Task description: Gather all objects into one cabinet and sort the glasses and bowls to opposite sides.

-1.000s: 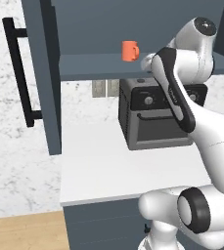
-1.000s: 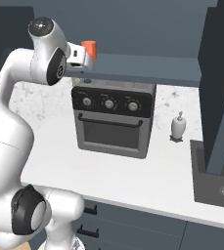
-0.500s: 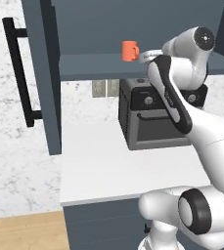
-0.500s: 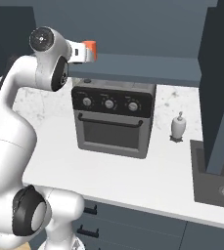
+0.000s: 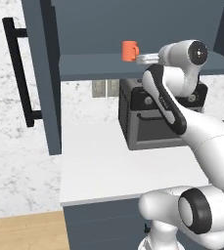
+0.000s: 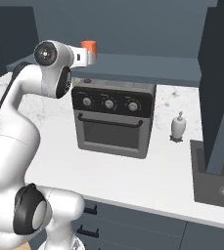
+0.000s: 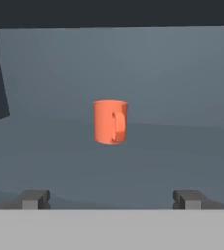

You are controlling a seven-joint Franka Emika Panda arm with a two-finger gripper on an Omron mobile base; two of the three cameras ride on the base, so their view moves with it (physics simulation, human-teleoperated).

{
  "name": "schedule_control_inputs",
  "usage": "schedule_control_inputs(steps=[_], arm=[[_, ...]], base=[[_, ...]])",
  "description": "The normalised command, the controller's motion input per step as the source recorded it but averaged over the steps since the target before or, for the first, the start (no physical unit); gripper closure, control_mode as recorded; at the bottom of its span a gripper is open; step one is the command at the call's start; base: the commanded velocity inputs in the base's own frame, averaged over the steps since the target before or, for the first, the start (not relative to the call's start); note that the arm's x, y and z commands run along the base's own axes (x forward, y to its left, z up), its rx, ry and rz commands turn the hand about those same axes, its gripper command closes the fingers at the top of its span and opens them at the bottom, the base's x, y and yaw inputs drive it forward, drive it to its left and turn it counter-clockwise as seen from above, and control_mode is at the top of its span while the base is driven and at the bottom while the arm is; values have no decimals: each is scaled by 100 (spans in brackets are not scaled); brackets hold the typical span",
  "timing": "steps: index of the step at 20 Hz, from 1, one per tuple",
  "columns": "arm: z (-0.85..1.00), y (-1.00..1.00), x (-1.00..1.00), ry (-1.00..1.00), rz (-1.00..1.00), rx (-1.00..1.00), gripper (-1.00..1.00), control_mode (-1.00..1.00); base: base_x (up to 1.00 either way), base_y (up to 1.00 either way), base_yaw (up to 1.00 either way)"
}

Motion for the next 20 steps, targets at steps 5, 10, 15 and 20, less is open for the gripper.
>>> schedule_control_inputs(steps=[5,10,15,20], arm=[[22,0,2,-1,0,0,-100,-100],[4,0,2,0,0,0,-100,-100],[0,0,0,0,0,0,-100,-100],[0,0,0,0,0,0,-100,-100]], base=[[0,0,0],[0,0,0],[0,0,0],[0,0,0]])
